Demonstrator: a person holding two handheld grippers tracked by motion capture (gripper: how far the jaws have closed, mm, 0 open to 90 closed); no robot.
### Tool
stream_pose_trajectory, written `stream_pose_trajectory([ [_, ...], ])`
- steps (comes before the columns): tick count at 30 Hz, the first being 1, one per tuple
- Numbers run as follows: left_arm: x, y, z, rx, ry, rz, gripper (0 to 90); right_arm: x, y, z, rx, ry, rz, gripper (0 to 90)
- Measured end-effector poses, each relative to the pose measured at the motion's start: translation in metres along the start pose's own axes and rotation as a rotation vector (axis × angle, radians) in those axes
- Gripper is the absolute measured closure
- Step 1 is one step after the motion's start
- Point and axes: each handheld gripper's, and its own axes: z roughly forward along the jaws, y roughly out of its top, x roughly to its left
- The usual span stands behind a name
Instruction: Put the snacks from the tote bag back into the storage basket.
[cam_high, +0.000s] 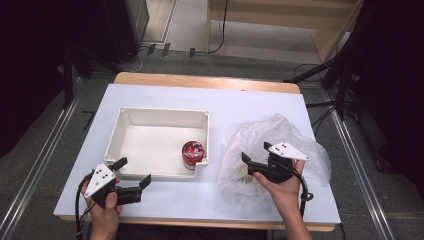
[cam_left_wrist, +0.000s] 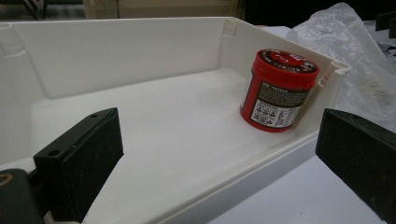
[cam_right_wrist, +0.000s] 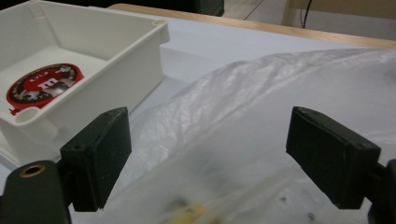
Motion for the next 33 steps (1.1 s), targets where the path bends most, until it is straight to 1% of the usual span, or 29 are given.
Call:
stream_pose_trajectory([
  [9, 0.001, 0.000, -0.001, -0.002, 0.002, -0.002, 0.8, -0.020, -0.013, -0.018, -0.002, -0.036, 0.029, 14.5],
  [14, 0.003, 0.000, -0.002, -0.004, 0.006, -0.007, 0.8, -0.027, -0.018, -0.024, 0.002, -0.059, 0.027, 14.5],
  [17, 0.003, -0.001, -0.003, -0.001, 0.005, -0.008, 0.7, -0.030, -0.020, -0.027, 0.002, -0.066, 0.030, 14.4],
  [19, 0.003, -0.001, -0.004, 0.004, 0.008, -0.002, 0.7, -0.033, -0.022, -0.029, -0.002, -0.068, 0.032, 14.4],
  [22, 0.005, -0.001, -0.005, -0.003, 0.011, -0.011, 0.7, -0.037, -0.024, -0.033, -0.005, -0.075, 0.039, 14.5],
  [25, 0.004, -0.002, -0.005, 0.000, 0.011, -0.009, 0.7, -0.042, -0.028, -0.038, -0.004, -0.079, 0.040, 14.4],
  [27, 0.003, -0.002, -0.005, 0.001, 0.010, -0.007, 0.7, -0.046, -0.032, -0.042, 0.002, -0.093, 0.049, 14.4],
  [33, 0.002, -0.003, -0.005, 0.011, 0.009, -0.004, 0.7, -0.057, -0.039, -0.053, 0.006, -0.114, 0.074, 14.4],
])
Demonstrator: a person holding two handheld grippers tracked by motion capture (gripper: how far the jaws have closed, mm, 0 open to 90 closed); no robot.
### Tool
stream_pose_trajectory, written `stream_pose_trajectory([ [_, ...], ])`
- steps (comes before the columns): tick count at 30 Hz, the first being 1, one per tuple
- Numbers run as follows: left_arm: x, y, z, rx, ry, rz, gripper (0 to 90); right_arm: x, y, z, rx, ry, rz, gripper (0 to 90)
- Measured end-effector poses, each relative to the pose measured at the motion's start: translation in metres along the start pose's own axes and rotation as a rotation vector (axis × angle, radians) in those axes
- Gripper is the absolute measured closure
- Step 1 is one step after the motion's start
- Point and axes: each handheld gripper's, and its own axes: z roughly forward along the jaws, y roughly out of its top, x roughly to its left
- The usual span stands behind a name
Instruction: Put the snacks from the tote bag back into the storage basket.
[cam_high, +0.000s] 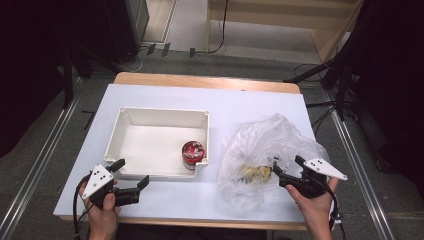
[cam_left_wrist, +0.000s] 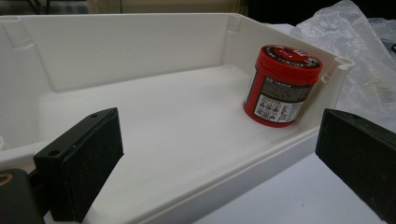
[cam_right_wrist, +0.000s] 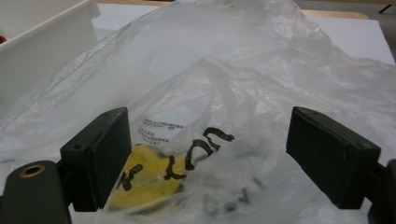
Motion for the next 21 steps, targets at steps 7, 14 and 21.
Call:
stream_pose_trajectory([
  [7, 0.002, 0.000, -0.002, -0.003, 0.005, -0.006, 0.7, -0.017, -0.008, -0.012, -0.001, -0.026, 0.025, 14.4],
  [14, 0.003, -0.001, -0.004, -0.006, 0.008, -0.018, 0.7, -0.031, -0.016, -0.024, 0.003, -0.038, 0.057, 14.4],
  [21, 0.003, -0.003, -0.006, 0.003, 0.011, -0.008, 0.7, -0.044, -0.025, -0.035, 0.004, -0.060, 0.079, 14.4],
])
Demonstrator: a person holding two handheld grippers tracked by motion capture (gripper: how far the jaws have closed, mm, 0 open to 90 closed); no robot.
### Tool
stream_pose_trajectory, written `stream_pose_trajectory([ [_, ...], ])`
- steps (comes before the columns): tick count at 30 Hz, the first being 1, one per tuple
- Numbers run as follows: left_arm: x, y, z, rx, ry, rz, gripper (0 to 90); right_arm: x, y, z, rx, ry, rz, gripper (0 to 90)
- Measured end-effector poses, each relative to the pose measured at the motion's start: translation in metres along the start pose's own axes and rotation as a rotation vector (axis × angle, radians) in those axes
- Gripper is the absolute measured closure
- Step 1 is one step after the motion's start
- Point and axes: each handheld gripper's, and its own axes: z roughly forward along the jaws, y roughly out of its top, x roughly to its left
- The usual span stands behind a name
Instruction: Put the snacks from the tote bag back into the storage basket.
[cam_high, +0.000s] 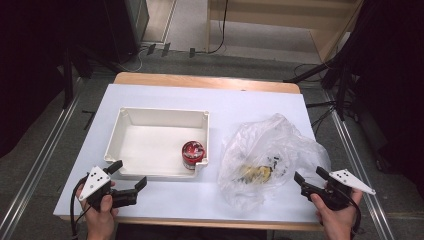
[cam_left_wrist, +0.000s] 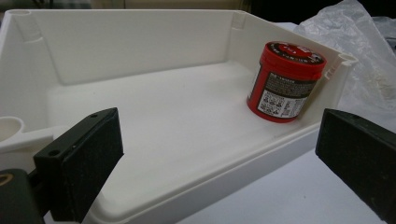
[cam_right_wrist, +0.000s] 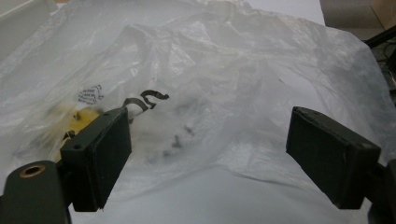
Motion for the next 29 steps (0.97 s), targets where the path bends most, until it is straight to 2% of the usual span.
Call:
stream_pose_trajectory([
  [7, 0.004, -0.001, -0.008, -0.003, 0.010, -0.004, 0.7, -0.007, -0.009, -0.008, 0.012, -0.011, 0.010, 14.5],
  [15, 0.011, -0.003, -0.021, -0.013, 0.029, -0.008, 0.7, -0.014, -0.012, -0.015, -0.011, -0.023, 0.040, 14.5],
  [17, 0.011, -0.003, -0.025, -0.010, 0.044, 0.025, 0.8, -0.014, -0.011, -0.016, -0.012, -0.023, 0.040, 14.5],
  [19, 0.013, -0.003, -0.031, -0.004, 0.065, 0.076, 0.8, -0.014, -0.011, -0.019, -0.023, -0.019, 0.059, 14.5],
  [21, 0.015, -0.004, -0.033, 0.005, 0.079, 0.097, 0.8, -0.014, -0.011, -0.023, -0.037, -0.018, 0.069, 14.5],
  [24, 0.023, -0.008, -0.034, 0.025, 0.078, 0.079, 0.8, -0.012, -0.013, -0.028, -0.043, -0.048, 0.045, 14.5],
  [29, 0.025, -0.008, -0.032, 0.020, 0.059, 0.051, 0.8, -0.012, -0.013, -0.033, -0.059, -0.054, 0.071, 14.4],
])
